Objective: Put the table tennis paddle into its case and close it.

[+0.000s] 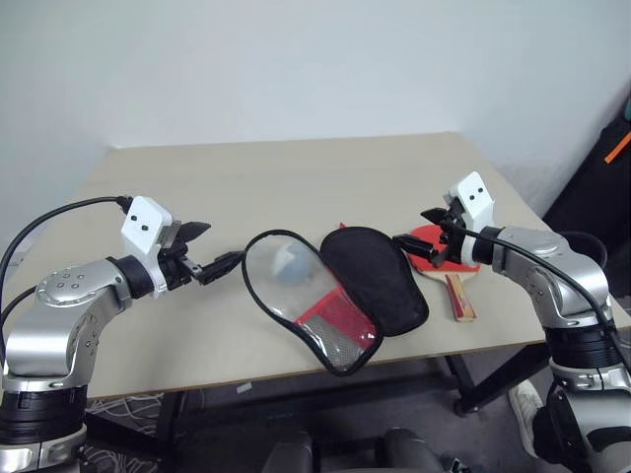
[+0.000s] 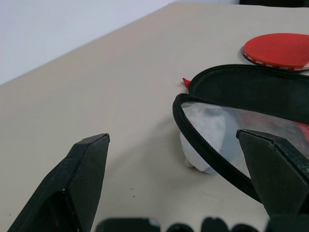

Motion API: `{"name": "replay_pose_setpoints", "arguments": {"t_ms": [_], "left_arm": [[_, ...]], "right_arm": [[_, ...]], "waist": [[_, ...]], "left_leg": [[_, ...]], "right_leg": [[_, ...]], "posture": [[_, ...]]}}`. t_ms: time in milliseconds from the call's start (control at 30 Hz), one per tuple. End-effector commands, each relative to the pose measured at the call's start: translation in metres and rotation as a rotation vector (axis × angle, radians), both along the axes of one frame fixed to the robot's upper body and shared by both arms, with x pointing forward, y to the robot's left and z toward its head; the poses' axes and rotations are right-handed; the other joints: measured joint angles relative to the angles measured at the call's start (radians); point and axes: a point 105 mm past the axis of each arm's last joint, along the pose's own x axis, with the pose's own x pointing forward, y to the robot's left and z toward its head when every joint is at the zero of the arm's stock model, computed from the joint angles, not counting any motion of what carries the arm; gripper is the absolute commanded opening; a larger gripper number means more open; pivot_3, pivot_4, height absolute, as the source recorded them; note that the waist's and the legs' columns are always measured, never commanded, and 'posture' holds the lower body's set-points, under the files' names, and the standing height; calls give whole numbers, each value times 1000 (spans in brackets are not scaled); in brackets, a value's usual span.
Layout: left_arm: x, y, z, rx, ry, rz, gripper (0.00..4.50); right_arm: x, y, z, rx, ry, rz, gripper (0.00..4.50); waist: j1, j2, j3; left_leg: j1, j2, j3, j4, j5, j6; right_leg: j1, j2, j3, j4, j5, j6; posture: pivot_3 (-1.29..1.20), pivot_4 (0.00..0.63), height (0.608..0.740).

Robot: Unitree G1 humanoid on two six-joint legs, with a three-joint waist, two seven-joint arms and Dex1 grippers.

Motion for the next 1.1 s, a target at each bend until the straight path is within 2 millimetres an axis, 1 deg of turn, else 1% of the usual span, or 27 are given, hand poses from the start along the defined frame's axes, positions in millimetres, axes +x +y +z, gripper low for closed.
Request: {"name": "replay_pose_setpoints", "arguments": {"t_ms": [33, 133, 233, 367, 500, 667, 733, 800, 833, 933, 1000, 1100], "left_arm": [[2, 0, 12, 8, -45, 0, 4476], [5, -1, 8, 3, -36, -2, 4476], [8, -4, 8, -8, -36, -12, 4476], [8, -8, 9, -9, -35, -30, 4476], [7, -8, 11, -10, -36, -39, 4476], [4, -23, 8, -12, -24, -97, 4476], [4, -23, 7, -7, -19, -112, 4476], [5, -19, 9, -4, -17, -109, 4476], [6, -20, 10, 0, -19, -113, 4476], [4, -21, 14, 10, -14, -139, 4476], [2, -18, 13, 20, -4, -146, 4476], [0, -20, 11, 19, -2, -150, 4476]], "right_arm": [[3, 0, 17, 0, -63, -7, 4500], [0, 0, 19, 0, -64, -8, 4500], [-3, -1, 21, -1, -60, -6, 4500], [-4, -9, 18, -15, -48, -19, 4500], [-5, -13, 13, -36, -35, -30, 4500], [-9, -26, 10, -76, -34, -18, 4500], [-11, -31, 11, -82, -37, -17, 4500], [-11, -31, 13, -89, -40, -18, 4500], [-10, -34, 14, -91, -39, -21, 4500], [-9, -31, 17, -92, -51, -2, 4500], [-9, -26, 18, -95, -56, 6, 4500], [-9, -25, 17, -85, -48, -8, 4500]], "waist": [[-1, 0, 0], [-1, 0, 0], [-1, 0, 0], [0, 0, 0], [-1, 0, 0], [0, 0, 0], [-1, 0, 0], [-1, 0, 0], [-1, 0, 0], [-1, 0, 1], [-1, 0, 1], [-1, 0, 1]], "left_leg": [[0, 0, 0, 0, 0, 0], [0, 0, 0, 0, 0, 0], [0, 0, 0, 0, 0, 0], [0, 0, 0, 0, 0, 0], [0, 0, 0, 0, 0, 0], [0, 0, 0, 0, 0, 0], [0, -1, 1, 0, 0, 0], [0, 0, 1, 0, 0, 0], [0, 0, 1, 0, 0, 0], [0, 0, 1, 0, 0, 0], [0, 0, 1, 0, 0, 0], [0, 0, 1, 0, 0, 0]], "right_leg": [[0, 0, 0, 0, 0, 0], [0, 0, 0, 0, 0, 0], [0, 0, 0, 0, 0, 0], [0, 0, 0, 0, 0, 0], [0, 0, 0, 0, 0, 0], [0, 0, 0, 0, 0, 0], [0, 0, 1, 0, 0, 0], [0, 0, 1, 0, 0, 0], [0, 0, 1, 0, 0, 0], [0, 0, 0, 0, 0, 0], [0, 0, 1, 0, 0, 0], [0, 0, 1, 0, 0, 0]], "posture": [[0, 0, 740], [0, 0, 740], [0, 0, 740], [0, 0, 740], [0, 0, 740], [0, 0, 740], [0, 0, 740], [0, 0, 740], [0, 0, 740], [0, 0, 740], [0, 0, 740], [0, 0, 740]]}}
